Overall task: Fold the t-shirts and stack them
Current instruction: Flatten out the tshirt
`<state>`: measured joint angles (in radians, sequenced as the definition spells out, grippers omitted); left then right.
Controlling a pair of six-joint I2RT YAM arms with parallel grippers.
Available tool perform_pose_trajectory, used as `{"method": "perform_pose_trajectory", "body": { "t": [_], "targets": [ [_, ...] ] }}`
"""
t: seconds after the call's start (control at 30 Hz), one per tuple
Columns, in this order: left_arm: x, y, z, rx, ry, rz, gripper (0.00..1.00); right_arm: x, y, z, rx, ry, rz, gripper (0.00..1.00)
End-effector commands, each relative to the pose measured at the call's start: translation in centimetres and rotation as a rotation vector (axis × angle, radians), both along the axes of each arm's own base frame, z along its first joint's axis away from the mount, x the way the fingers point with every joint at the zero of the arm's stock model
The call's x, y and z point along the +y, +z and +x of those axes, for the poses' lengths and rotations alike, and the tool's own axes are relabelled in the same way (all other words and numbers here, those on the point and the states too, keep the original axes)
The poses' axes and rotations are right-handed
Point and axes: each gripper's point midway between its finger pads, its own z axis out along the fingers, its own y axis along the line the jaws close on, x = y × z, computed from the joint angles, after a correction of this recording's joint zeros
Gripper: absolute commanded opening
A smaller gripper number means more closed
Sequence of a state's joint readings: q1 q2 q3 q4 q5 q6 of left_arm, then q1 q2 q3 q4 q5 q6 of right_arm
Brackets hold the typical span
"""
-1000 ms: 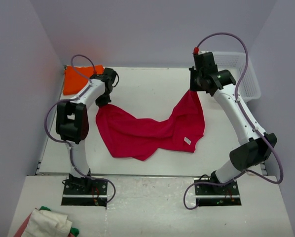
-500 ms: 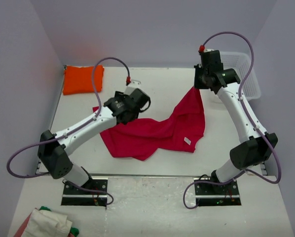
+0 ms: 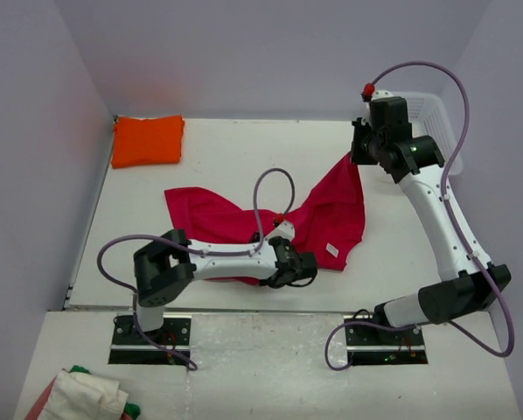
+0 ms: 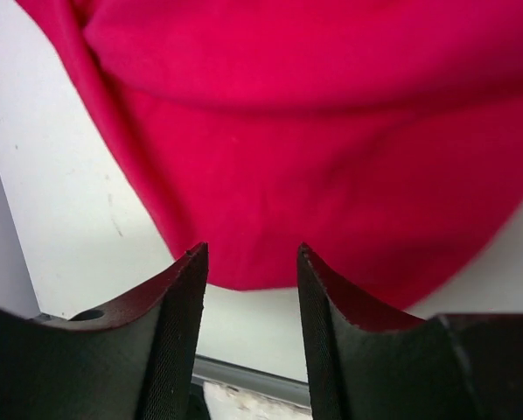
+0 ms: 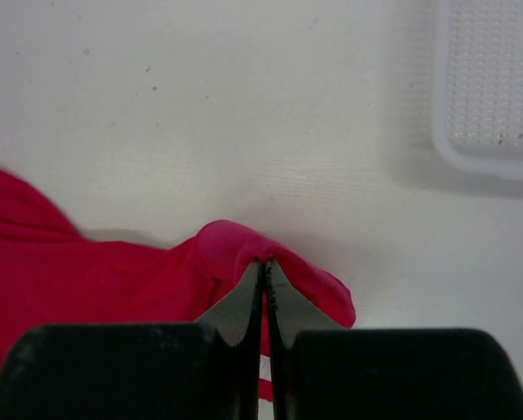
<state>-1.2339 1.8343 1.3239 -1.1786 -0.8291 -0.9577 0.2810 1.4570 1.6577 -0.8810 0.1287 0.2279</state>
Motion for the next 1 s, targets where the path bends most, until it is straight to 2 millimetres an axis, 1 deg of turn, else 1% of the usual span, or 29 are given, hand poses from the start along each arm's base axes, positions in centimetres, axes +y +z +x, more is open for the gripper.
{"method": "perform_pose_trajectory", "body": {
  "t": [0.0,0.07,0.1,0.17,0.3,0.43,0.5,0.57,0.73,0.8,0.9,0.97],
  "targets": [
    [-1.0,0.7,-1.4,-0.092,0.051,-0.009,0.47,0.2,2.0,-0.8,-0.066,0.011,0.04,0.0],
    [-1.8,0.0,-2.5,-0.096,0.041,-0.022,0.49,0.1,2.1,-1.2,-0.068,0.012,0.036,0.0],
    [-1.9,-0.1,-2.8,-0.094,0.044,-0.03,0.49,-0.1,2.3,-1.5,-0.076,0.012,0.039,0.0],
    [-2.3,-0.6,-3.7,-0.095,0.052,-0.057,0.5,0.0,2.1,-1.8,-0.073,0.023,0.042,0.0],
    [-2.9,-0.9,-4.5,-0.114,0.046,-0.08,0.53,0.2,1.8,-2.5,-0.075,0.035,0.055,0.0],
    [-4.4,-0.9,-5.3,-0.138,0.02,-0.112,0.53,0.3,1.7,-2.8,-0.073,0.042,0.063,0.0],
    [-5.2,-1.6,-5.7,-0.13,0.004,-0.111,0.53,0.4,1.5,-2.9,-0.071,0.046,0.065,0.0],
    [-5.5,-2.4,-6.0,-0.119,0.0,-0.099,0.53,0.3,1.7,-3.1,-0.078,0.047,0.068,0.0],
    [-6.0,-4.0,-6.0,-0.113,-0.018,-0.088,0.52,0.3,2.1,-3.6,-0.095,0.057,0.079,0.0],
    [-5.9,-4.3,-5.8,-0.124,-0.021,-0.072,0.52,0.4,2.2,-3.7,-0.101,0.06,0.081,0.0],
    [-5.1,-4.4,-5.2,-0.167,-0.011,-0.036,0.5,0.5,2.2,-3.9,-0.104,0.07,0.084,0.0],
    [-4.7,-4.8,-4.6,-0.168,0.003,-0.024,0.5,0.5,2.2,-3.9,-0.105,0.073,0.085,0.0]
  ]
}}
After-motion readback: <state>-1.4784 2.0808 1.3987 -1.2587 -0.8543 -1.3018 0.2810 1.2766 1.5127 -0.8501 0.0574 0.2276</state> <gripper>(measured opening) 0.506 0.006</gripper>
